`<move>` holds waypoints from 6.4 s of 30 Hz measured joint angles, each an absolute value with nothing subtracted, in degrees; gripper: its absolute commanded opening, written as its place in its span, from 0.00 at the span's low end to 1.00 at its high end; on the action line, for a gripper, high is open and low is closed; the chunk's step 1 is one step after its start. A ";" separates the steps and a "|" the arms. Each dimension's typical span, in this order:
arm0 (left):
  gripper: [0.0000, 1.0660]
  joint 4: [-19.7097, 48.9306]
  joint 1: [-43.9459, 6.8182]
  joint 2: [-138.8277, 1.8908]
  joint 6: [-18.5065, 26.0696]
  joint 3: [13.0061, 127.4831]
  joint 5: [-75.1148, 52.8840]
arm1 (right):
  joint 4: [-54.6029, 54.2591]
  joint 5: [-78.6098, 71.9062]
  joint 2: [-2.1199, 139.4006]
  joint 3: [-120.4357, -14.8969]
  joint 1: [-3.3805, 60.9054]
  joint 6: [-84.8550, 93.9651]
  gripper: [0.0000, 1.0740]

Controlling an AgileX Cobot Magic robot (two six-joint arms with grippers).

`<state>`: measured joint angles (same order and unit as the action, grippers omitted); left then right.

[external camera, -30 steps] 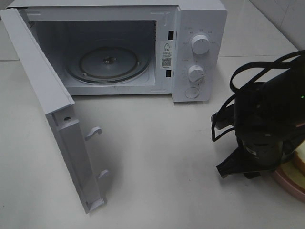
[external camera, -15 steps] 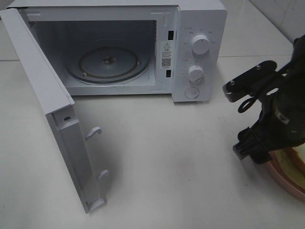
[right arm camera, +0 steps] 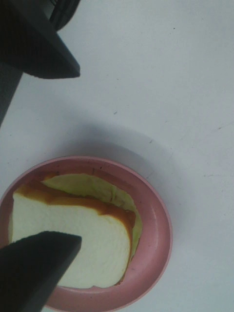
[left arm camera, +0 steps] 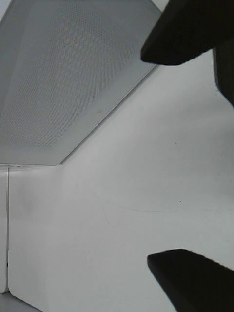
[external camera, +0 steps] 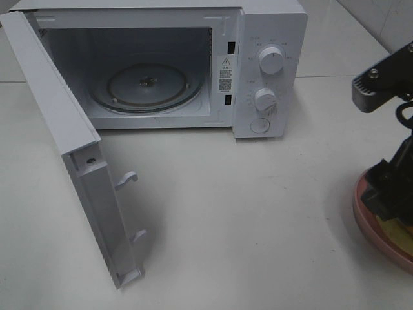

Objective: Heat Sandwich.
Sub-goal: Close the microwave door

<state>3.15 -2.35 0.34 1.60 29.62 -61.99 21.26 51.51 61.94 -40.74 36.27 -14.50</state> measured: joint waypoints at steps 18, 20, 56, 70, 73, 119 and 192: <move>0.91 3.15 -2.35 0.34 1.60 29.62 -61.99 | 16.96 61.36 42.11 -40.68 36.27 -9.17 0.76; 0.91 3.15 -2.35 0.34 1.60 29.62 -61.99 | 16.56 61.71 39.88 -40.68 36.27 -9.00 0.76; 0.91 3.15 -2.35 0.34 1.60 29.62 -61.99 | 4.07 61.31 0.06 -30.31 3.21 -5.84 0.70; 0.91 3.15 -2.35 0.34 1.60 29.62 -61.99 | 3.38 58.10 -0.52 -28.53 2.18 -4.30 0.70; 0.91 3.15 -2.35 0.34 1.60 29.62 -61.99 | 3.38 58.10 -0.52 -28.53 2.18 -4.24 0.70; 0.90 3.21 -2.35 -0.86 1.60 31.28 -61.02 | 3.38 58.10 -0.52 -28.53 2.18 -4.24 0.70; 0.00 -19.02 -14.61 -79.35 0.00 12.55 47.61 | 3.38 58.10 -0.52 -28.53 2.18 -4.24 0.70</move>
